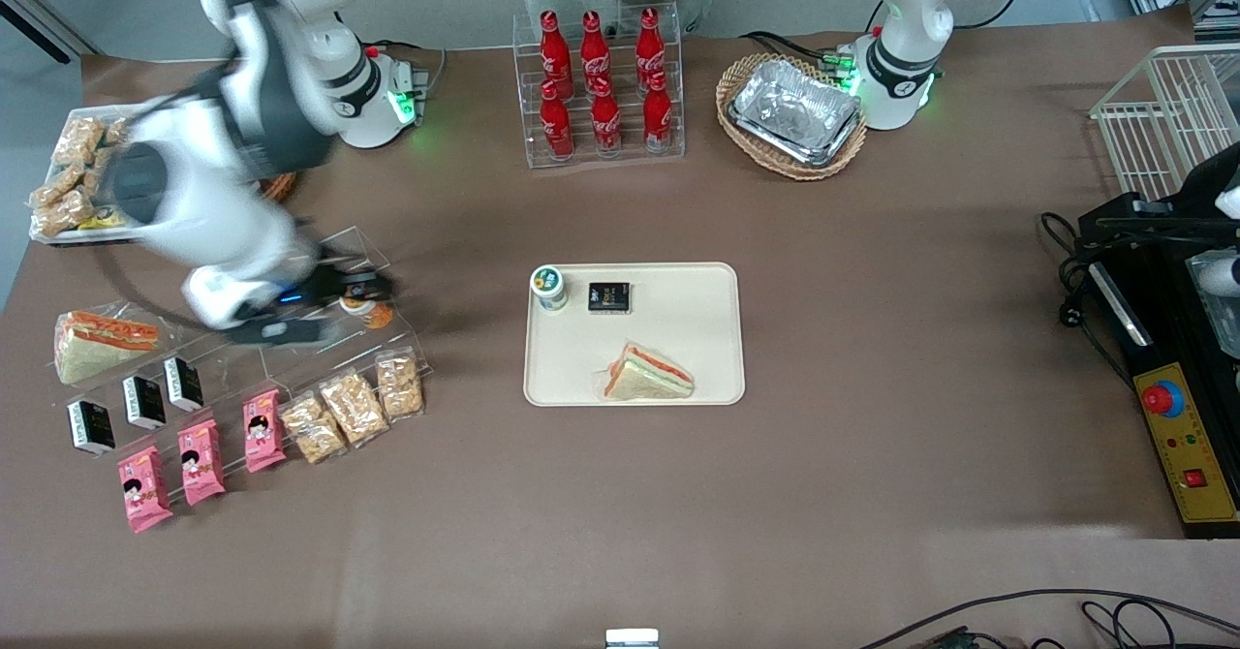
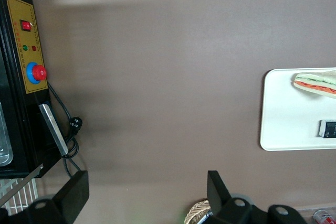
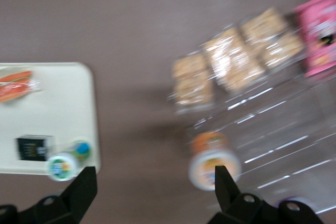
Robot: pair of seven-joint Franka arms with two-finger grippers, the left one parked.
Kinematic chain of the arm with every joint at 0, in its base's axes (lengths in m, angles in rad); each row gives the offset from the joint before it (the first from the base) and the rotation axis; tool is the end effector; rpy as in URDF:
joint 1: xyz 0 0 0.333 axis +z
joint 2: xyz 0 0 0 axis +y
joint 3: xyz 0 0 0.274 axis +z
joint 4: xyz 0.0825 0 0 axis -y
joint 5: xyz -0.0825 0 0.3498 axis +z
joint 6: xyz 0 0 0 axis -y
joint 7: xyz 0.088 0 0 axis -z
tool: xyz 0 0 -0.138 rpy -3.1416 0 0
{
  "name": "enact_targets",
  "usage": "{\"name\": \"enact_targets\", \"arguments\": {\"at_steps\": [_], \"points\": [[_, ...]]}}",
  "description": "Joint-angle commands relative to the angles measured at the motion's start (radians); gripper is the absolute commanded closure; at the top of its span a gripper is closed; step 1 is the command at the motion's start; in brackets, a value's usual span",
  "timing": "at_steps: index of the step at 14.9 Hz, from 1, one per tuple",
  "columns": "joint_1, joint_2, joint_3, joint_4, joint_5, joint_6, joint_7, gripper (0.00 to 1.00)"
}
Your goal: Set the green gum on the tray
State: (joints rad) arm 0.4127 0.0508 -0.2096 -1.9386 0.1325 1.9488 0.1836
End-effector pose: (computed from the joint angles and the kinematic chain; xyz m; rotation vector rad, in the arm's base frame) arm 0.5184 0.1205 0.3954 -3.0379 0.0483 0.0911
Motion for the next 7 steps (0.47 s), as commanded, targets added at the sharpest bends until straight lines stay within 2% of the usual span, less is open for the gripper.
{"name": "enact_targets", "arguments": {"at_steps": [1,3,5,7], "points": [[-0.170,-0.020,0.004,0.013,-0.022,-0.019,-0.263,0.00],[-0.216,-0.019,0.004,0.074,-0.141,-0.121,-0.344,0.00],[-0.253,-0.014,0.002,0.140,-0.117,-0.242,-0.368,0.00],[-0.261,-0.046,-0.001,0.153,-0.117,-0.278,-0.363,0.00]]}}
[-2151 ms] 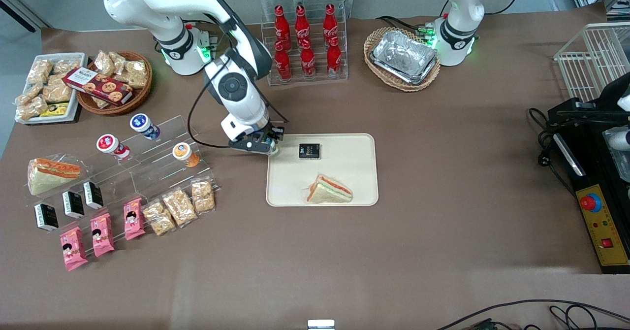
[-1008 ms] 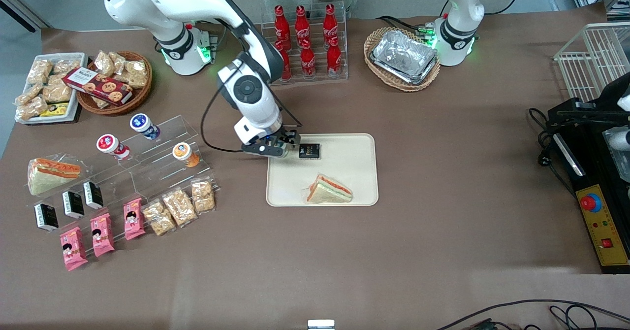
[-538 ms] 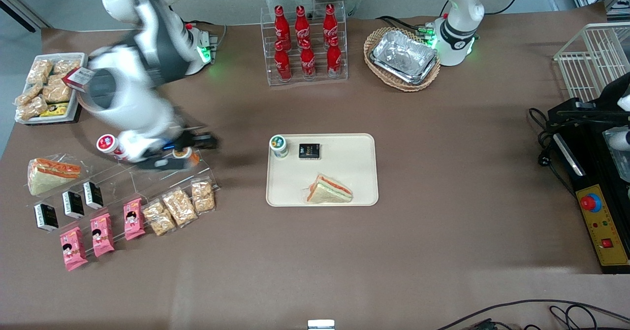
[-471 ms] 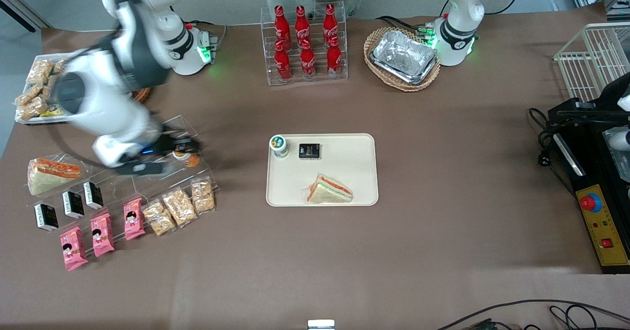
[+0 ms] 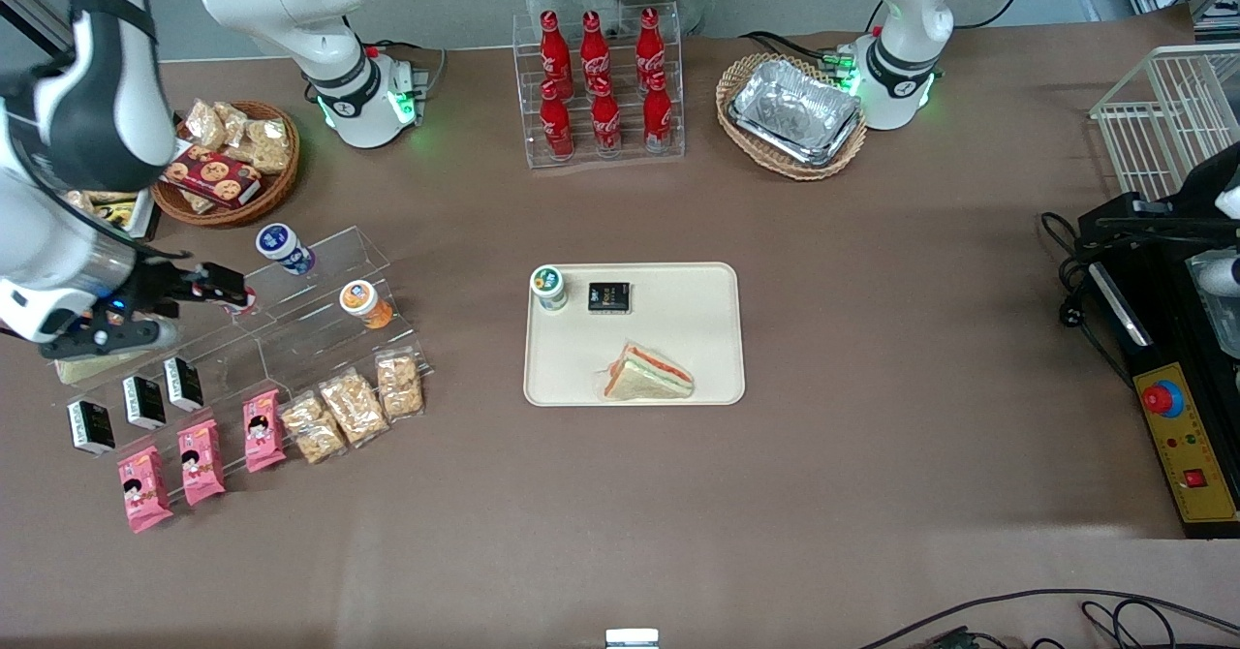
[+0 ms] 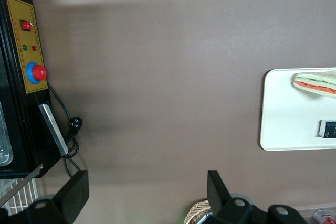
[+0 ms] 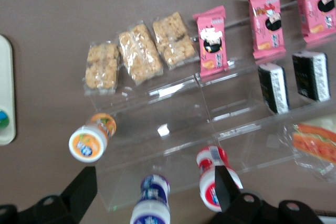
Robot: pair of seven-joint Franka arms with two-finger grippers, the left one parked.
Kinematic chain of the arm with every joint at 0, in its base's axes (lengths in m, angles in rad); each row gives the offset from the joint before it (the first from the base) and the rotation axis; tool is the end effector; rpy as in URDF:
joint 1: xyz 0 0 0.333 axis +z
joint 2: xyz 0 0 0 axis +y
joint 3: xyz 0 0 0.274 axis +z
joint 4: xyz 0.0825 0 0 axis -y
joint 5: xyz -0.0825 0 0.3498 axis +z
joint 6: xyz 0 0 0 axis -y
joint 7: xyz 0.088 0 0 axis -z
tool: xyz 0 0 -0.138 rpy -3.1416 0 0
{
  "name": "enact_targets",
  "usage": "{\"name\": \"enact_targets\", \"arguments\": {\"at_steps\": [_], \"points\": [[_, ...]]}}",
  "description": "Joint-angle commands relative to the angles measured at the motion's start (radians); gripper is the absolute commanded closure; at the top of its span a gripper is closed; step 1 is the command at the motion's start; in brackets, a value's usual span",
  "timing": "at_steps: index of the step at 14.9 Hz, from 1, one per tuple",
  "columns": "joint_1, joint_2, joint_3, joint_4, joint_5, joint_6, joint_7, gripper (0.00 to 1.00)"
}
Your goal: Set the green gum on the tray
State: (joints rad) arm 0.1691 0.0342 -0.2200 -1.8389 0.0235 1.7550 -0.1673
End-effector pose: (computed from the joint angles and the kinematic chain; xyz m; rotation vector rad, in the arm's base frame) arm 0.5209 -0.0229 0.4317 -3.1037 -0.1715 0.1788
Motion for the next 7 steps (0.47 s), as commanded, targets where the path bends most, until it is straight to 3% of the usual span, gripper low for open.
{"name": "enact_targets", "arguments": {"at_steps": [1,7], "points": [[-0.019,-0.039,-0.008,0.061,-0.005,-0.075,-0.009,0.00],[-0.033,-0.033,-0.009,0.184,-0.013,-0.135,-0.031,0.00]]}}
